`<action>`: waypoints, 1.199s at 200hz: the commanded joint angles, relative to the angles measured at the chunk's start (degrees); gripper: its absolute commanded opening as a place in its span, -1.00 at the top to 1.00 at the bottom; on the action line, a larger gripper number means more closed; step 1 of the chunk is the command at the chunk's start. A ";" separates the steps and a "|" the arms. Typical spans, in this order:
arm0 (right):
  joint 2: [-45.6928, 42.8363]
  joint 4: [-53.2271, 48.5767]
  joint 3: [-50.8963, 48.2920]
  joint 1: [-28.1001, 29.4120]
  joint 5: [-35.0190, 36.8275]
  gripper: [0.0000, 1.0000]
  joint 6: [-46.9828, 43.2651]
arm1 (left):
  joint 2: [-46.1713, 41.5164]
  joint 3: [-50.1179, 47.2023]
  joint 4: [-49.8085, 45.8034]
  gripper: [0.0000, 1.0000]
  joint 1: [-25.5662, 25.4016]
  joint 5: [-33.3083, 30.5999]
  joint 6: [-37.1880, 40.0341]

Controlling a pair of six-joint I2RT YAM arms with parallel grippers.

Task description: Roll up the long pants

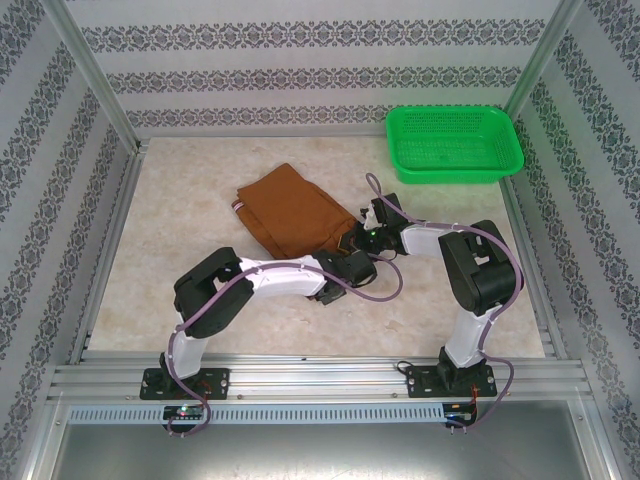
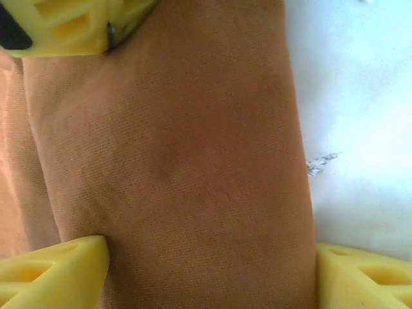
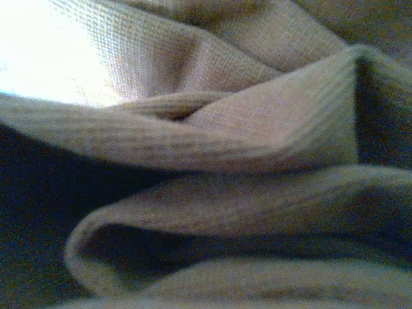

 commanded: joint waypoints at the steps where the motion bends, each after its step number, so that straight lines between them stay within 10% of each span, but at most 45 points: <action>1: 2.36 -7.66 -2.04 0.30 0.36 1.00 0.22 | 7.98 -2.65 1.29 -0.57 9.28 -21.09 -1.25; 48: 2.13 -7.44 -2.36 0.21 0.17 1.00 0.19 | 15.58 4.80 -9.42 -0.35 12.43 -11.84 -3.18; 58: 1.87 -7.48 -2.43 0.11 0.17 1.00 0.19 | 16.23 6.26 -11.22 -0.05 13.22 -8.55 -3.58; 75: 1.53 -7.46 -2.69 -0.08 0.17 1.00 0.18 | 15.80 6.92 -12.21 1.00 14.08 -4.98 -4.00; 117: -0.63 -6.66 -3.71 -2.18 1.13 0.97 0.49 | 9.43 6.40 -13.01 1.00 13.25 9.70 -3.69; 140: -4.82 -7.97 -2.27 -5.30 2.56 0.09 -0.57 | 5.51 7.62 -16.11 1.00 11.14 20.08 -4.56; 159: -10.25 -13.29 0.43 -6.49 7.60 -0.16 -4.07 | 1.24 6.66 -16.11 1.00 11.02 27.42 -5.70; 240: -22.86 -22.79 1.66 -8.37 10.15 -0.29 -7.77 | -8.61 1.26 -4.59 1.00 18.72 71.11 -14.55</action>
